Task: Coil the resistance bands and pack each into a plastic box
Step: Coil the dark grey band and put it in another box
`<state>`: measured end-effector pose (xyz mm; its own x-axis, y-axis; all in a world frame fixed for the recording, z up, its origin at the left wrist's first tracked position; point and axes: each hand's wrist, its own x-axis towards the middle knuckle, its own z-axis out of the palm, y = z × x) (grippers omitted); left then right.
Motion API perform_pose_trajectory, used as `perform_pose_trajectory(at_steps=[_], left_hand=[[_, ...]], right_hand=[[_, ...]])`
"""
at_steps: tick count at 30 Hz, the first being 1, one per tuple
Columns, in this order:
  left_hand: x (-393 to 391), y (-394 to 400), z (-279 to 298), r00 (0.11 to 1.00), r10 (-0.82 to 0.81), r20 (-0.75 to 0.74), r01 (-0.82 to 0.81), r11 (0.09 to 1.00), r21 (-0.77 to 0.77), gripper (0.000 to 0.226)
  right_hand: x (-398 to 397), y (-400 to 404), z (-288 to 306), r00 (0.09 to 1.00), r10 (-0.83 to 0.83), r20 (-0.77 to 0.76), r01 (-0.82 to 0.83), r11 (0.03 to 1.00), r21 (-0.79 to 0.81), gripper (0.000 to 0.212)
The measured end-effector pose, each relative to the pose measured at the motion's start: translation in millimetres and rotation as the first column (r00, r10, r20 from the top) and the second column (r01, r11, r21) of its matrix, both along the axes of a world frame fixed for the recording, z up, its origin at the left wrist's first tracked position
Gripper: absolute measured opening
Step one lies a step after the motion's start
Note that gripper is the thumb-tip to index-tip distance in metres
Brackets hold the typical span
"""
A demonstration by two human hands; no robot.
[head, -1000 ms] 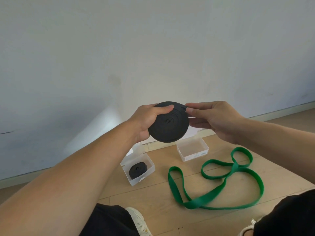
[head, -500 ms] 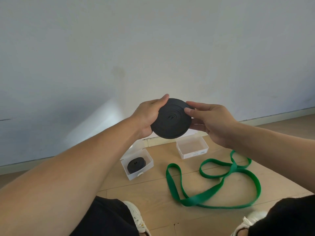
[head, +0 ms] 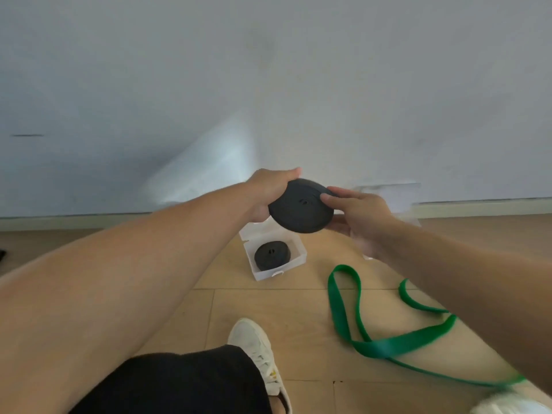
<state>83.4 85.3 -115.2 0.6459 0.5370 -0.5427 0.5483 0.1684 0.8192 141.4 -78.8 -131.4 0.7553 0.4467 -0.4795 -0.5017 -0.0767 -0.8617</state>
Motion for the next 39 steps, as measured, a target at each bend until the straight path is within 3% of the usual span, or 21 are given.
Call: perform_pose_trajectory(at_steps=[4, 8, 11, 14, 18, 20, 24, 28, 30, 32, 35, 36, 39], left_hand=[[-15, 38, -86, 0.992, 0.104, -0.071, -0.110, 0.990, -0.086, 0.032], [-35, 68, -161, 0.943, 0.205, -0.261, -0.156, 0.968, 0.196, 0.024], [-47, 75, -205, 0.917, 0.230, -0.326, -0.163, 0.962, 0.218, 0.057], [-50, 79, -239, 0.935, 0.223, -0.275, -0.172, 0.965, 0.197, 0.079], [-45, 75, -265, 0.968, 0.173, -0.184, -0.156, 0.983, 0.101, 0.047], [-44, 68, -272, 0.974, 0.173, -0.146, -0.161, 0.983, 0.089, 0.044], [-49, 57, -273, 0.995, 0.076, -0.065, -0.072, 0.995, 0.067, 0.061], [-59, 59, -285, 0.999, -0.011, -0.051, 0.016, 0.995, 0.099, 0.108], [-62, 58, -289, 0.998, 0.020, -0.067, -0.011, 0.992, 0.129, 0.116], [-62, 57, -291, 0.997, 0.044, -0.061, -0.033, 0.986, 0.166, 0.118], [-64, 54, -289, 0.999, 0.034, -0.041, -0.025, 0.979, 0.201, 0.116], [-64, 53, -289, 0.998, 0.038, -0.045, -0.027, 0.977, 0.210, 0.115], [-65, 48, -286, 0.996, 0.063, -0.070, -0.044, 0.967, 0.250, 0.115]], right_hand=[[-1, 22, -80, 0.994, -0.029, -0.106, 0.017, 0.993, -0.114, 0.031], [5, 44, -140, 0.975, -0.091, -0.203, 0.046, 0.975, -0.217, 0.031], [8, 66, -174, 0.960, -0.136, -0.244, 0.064, 0.956, -0.285, 0.029], [9, 84, -201, 0.956, -0.149, -0.252, 0.061, 0.943, -0.326, 0.029], [11, 100, -224, 0.963, -0.131, -0.235, 0.038, 0.930, -0.364, 0.026], [11, 106, -229, 0.966, -0.132, -0.221, 0.042, 0.928, -0.370, 0.026], [7, 109, -243, 0.996, -0.047, -0.078, 0.011, 0.910, -0.415, 0.029], [10, 106, -240, 0.983, 0.159, 0.090, -0.096, 0.869, -0.485, 0.022], [19, 105, -235, 0.918, 0.359, 0.167, -0.207, 0.796, -0.568, 0.012], [26, 106, -231, 0.801, 0.562, 0.206, -0.281, 0.657, -0.699, 0.017], [26, 109, -222, 0.475, 0.853, 0.216, -0.173, 0.331, -0.927, 0.029], [24, 107, -221, 0.362, 0.908, 0.212, -0.122, 0.271, -0.955, 0.034], [16, 96, -220, 0.217, 0.948, 0.232, -0.089, 0.256, -0.963, 0.039]])
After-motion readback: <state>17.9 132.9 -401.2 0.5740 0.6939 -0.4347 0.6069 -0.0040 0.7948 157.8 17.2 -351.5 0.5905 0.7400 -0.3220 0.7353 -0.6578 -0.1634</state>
